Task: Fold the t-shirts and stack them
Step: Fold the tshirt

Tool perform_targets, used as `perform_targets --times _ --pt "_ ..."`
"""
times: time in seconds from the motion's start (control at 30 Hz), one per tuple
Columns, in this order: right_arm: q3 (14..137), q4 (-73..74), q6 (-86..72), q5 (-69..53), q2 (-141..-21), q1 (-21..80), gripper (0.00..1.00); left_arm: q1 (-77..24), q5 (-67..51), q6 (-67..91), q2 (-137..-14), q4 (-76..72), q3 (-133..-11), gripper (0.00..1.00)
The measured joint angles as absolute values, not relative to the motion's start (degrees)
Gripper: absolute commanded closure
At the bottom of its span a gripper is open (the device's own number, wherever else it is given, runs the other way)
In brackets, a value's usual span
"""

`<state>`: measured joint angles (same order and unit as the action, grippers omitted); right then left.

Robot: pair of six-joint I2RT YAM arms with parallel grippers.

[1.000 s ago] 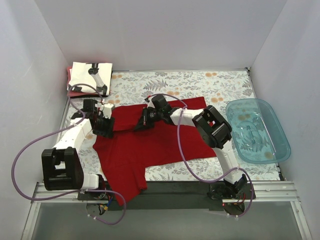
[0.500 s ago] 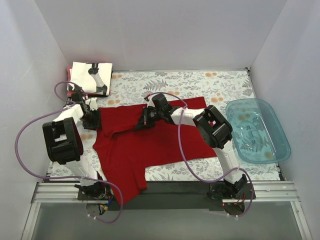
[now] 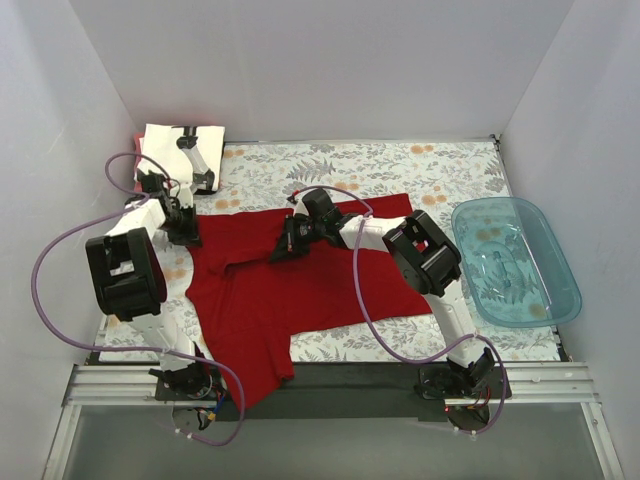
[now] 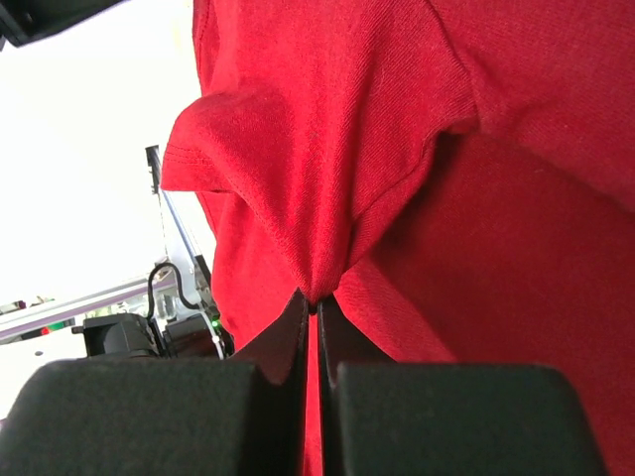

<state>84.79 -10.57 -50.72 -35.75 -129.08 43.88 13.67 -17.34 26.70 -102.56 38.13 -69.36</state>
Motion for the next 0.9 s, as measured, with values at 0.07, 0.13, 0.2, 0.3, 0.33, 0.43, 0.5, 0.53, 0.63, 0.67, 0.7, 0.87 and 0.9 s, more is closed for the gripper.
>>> perform_targets --times 0.07,0.13,0.2,0.3,0.33,0.43,0.5,0.53,0.63,0.67,0.7,0.87,0.9 --pt "84.79 -10.52 -50.68 -35.75 -129.1 43.88 0.99 13.67 -18.41 27.09 -102.74 38.57 -69.08 1.0" --pt "84.79 -10.5 -50.63 -35.73 -129.1 43.88 0.99 13.67 -19.03 27.49 -103.11 38.7 -68.36 1.0" --pt "84.79 -10.5 -50.59 -35.62 -129.1 43.88 0.99 13.65 -18.83 27.57 -103.68 38.65 -67.51 1.0" --pt "84.79 -10.48 -50.57 -35.38 -129.1 43.86 0.99 13.67 -16.73 27.88 -104.71 38.24 -66.02 1.0" --pt "84.79 -10.48 -50.59 -35.31 -129.1 43.83 0.99 13.76 -15.73 27.83 -104.57 38.0 -65.84 1.0" --pt "84.79 -10.48 -50.61 -35.27 -129.12 43.83 0.99 13.76 -13.85 27.66 -104.36 37.32 -65.69 1.0" --pt "84.79 -10.48 -50.63 -35.27 -129.12 43.83 0.99 13.82 -12.45 27.18 -104.27 36.71 -65.67 1.0" --pt "84.79 -10.5 -50.61 -35.27 -129.12 43.83 0.99 13.85 -11.46 26.79 -104.22 36.18 -65.67 1.0" --pt "84.79 -10.5 -50.61 -35.27 -129.19 43.83 0.99 13.93 -9.3 25.71 -104.18 34.74 -65.69 1.0" --pt "84.79 -10.48 -50.61 -35.29 -129.21 43.83 0.99 13.93 -8.62 25.23 -104.18 34.22 -65.71 1.0" --pt "84.79 -10.5 -50.61 -35.29 -129.27 43.83 0.99 13.93 -7.97 24.71 -104.18 33.8 -65.73 0.98" --pt "84.79 -10.48 -50.63 -35.29 -129.64 43.83 0.99 14.15 -7.46 21.78 -103.94 32.91 -65.76 0.71" --pt "84.79 -10.48 -50.61 -35.31 -129.64 43.83 0.99 14.28 -8.43 21.3 -103.7 33.21 -65.76 0.68"
